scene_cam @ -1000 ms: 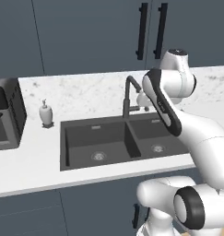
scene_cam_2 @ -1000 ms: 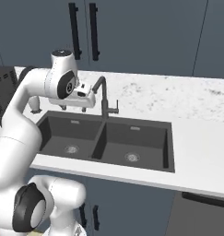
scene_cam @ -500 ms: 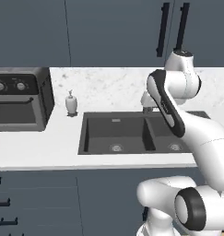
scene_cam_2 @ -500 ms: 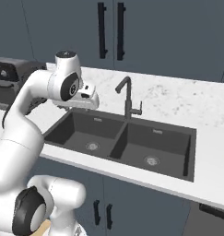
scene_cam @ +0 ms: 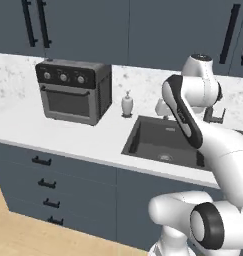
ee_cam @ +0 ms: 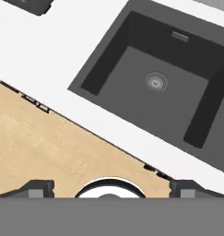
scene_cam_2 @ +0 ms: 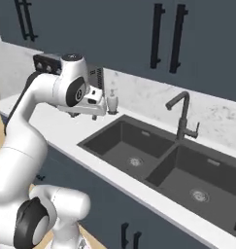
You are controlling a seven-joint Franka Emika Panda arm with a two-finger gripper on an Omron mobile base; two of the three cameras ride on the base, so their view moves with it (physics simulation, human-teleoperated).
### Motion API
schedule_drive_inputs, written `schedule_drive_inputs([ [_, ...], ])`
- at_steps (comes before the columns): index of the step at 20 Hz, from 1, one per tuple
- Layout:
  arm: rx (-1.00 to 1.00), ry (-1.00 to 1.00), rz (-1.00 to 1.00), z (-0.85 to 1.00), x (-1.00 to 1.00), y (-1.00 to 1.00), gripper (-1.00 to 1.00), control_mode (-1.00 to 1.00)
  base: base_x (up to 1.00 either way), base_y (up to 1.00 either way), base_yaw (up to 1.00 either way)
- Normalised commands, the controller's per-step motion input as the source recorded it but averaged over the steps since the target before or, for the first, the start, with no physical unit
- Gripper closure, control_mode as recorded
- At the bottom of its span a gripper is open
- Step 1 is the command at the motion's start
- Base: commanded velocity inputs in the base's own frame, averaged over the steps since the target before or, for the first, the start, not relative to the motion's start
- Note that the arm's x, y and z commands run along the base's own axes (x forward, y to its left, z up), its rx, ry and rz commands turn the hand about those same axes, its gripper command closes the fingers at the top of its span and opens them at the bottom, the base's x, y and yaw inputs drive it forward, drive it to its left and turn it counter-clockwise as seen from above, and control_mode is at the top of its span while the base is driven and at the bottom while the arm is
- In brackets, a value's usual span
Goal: Navigate to the coffee machine.
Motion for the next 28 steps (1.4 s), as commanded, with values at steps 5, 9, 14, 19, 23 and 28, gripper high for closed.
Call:
schedule_drive_inputs([
  [5, 0.0, 0.0, 0.0, 0.0, 0.0, 0.0, -1.0, 1.0, -0.08, 0.01, 0.63],
  [9, 0.0, 0.0, 0.0, 0.0, 0.0, 0.0, -1.0, 1.0, -0.09, 0.02, 0.66],
  [14, 0.0, 0.0, 0.0, 0.0, 0.0, 0.0, -1.0, 1.0, -0.12, 0.08, 0.81],
  [19, 0.0, 0.0, 0.0, 0.0, 0.0, 0.0, -1.0, 1.0, 0.0, 0.09, 0.89],
  [23, 0.0, 0.0, 0.0, 0.0, 0.0, 0.0, -1.0, 1.0, 0.0, 0.09, 0.97],
  [28, 0.0, 0.0, 0.0, 0.0, 0.0, 0.0, -1.0, 1.0, 0.0, 0.09, 0.97],
])
